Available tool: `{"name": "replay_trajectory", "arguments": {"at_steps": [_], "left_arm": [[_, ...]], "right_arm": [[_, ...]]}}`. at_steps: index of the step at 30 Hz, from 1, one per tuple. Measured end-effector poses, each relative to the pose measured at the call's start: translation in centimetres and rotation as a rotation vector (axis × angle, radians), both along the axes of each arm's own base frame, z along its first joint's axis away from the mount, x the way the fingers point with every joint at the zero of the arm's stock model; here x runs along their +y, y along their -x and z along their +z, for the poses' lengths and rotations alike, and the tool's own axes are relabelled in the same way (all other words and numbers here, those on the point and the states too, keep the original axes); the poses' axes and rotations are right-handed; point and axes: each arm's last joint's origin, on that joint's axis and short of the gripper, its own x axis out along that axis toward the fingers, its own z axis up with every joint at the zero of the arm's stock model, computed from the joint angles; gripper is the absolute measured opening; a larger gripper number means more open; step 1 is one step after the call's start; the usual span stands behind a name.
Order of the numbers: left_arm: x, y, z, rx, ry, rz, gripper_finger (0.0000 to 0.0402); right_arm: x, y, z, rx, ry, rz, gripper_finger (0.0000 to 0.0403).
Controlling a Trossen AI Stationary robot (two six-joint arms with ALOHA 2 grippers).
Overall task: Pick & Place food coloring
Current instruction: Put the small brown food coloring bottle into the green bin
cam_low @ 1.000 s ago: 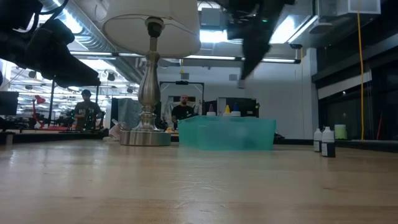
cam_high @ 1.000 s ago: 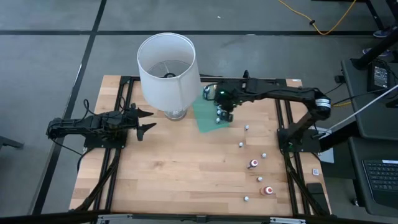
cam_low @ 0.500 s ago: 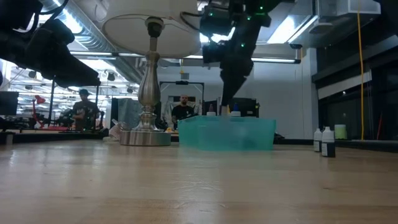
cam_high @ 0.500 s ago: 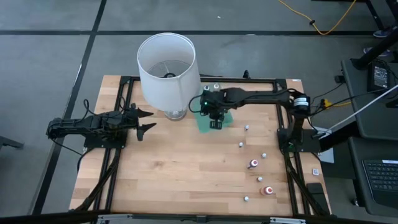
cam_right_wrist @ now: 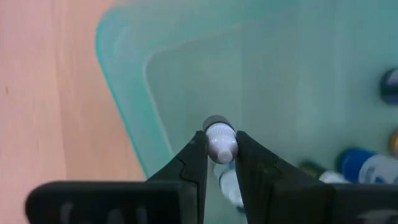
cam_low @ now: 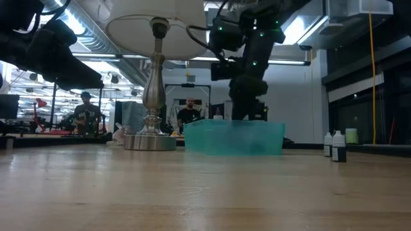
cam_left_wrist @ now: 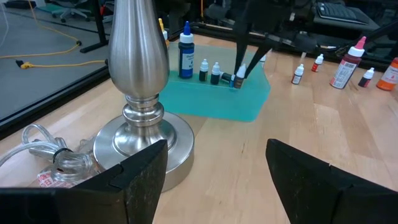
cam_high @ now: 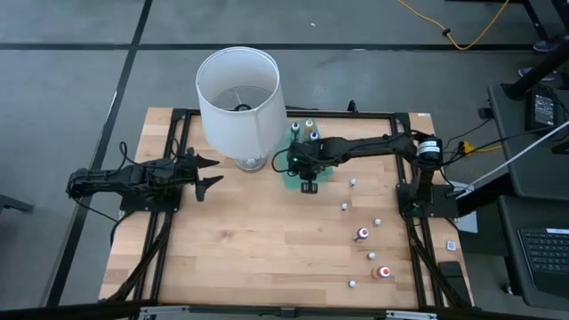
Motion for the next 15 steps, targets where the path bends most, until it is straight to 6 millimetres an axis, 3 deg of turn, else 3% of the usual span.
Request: {"name": "replay_trajectory", "arguments": {"at_steps": [9, 15], "left_arm": [[0.0, 0.0, 0.0, 0.0, 0.0, 0.0, 0.0268], [0.0, 0.0, 0.0, -0.001, 0.0, -0.001, 0.0268]], "right_arm": [[-0.1, -0.5, -1.8, 0.032, -0.008, 0.005, 0.0071], [-0.1, -0.5, -1.9, 0.041, -0.016, 0.003, 0.0075]]}}
